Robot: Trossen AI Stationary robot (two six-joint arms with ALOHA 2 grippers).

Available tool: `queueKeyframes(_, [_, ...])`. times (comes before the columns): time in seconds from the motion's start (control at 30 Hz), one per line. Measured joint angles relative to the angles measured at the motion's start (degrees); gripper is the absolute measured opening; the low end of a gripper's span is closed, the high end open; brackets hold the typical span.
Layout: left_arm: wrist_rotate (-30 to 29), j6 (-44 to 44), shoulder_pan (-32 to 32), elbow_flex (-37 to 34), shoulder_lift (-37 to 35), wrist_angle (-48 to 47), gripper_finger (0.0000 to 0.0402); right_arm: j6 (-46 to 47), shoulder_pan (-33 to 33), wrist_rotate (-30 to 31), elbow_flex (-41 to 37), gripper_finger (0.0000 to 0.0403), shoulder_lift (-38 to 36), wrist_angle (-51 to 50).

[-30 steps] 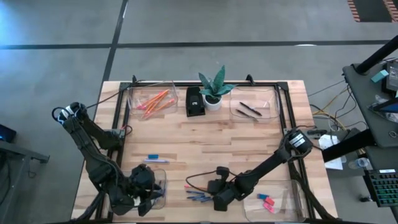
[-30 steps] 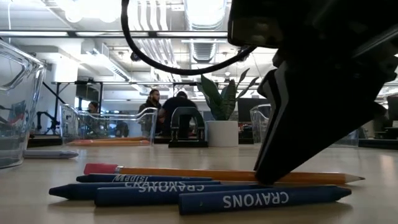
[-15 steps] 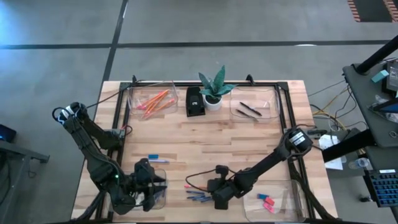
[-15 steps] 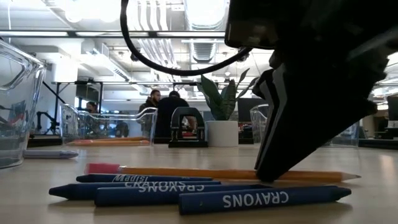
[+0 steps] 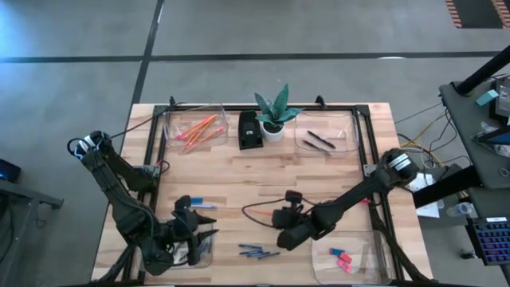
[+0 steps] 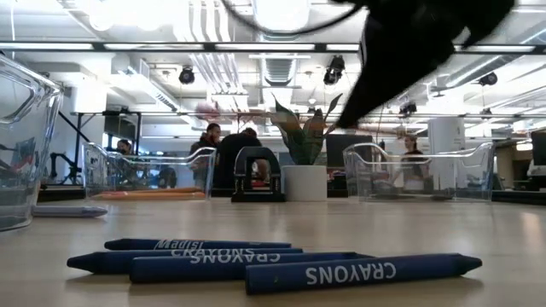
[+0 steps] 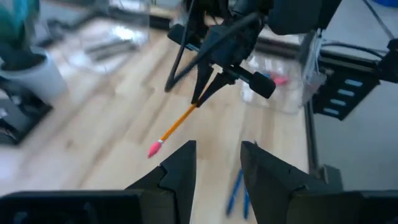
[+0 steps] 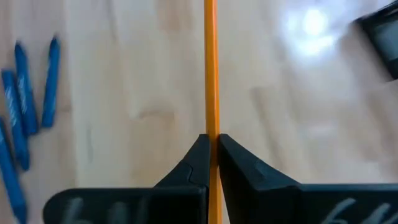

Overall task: Sort crayons/erasers/pens/pencils in bins
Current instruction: Put the orange pencil into the top left transparent bin

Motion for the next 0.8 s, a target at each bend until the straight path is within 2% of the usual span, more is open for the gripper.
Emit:
queueKeyframes(0.1, [-2.6, 3.6, 0.1, -0.4, 0.0, 2.1, 0.0112, -0.4, 0.0, 4.2, -0.1, 0.0013, -2.9, -1.6])
queueKeyframes(0.3, [-3.2, 8.9, 2.1, -1.2, 1.2, 6.1, 0.0112, -2.7, 0.0, 14.0, -0.2, 0.0013, -9.0, -1.7])
queueKeyframes(0.47, [-4.7, 17.4, 5.3, -4.3, 2.2, 15.7, 0.0112, -8.0, 0.0, 20.9, -0.2, 0.0013, -12.6, 3.2])
queueKeyframes(0.6, [-4.7, 30.8, 8.4, -7.5, 2.6, 29.8, 0.0112, -19.2, 0.0, 20.0, -0.1, 0.0013, -13.8, 14.1])
queueKeyframes(0.73, [-2.8, 45.9, 10.6, -11.9, 2.6, 49.6, 0.0112, -28.8, 0.0, 13.7, -0.1, 0.0013, -13.8, 23.2])
queueKeyframes(0.8, [-2.0, 52.0, 10.9, -14.0, 2.6, 59.2, 0.0112, -31.9, 0.1, 12.6, -0.1, 0.0013, -13.8, 26.2])
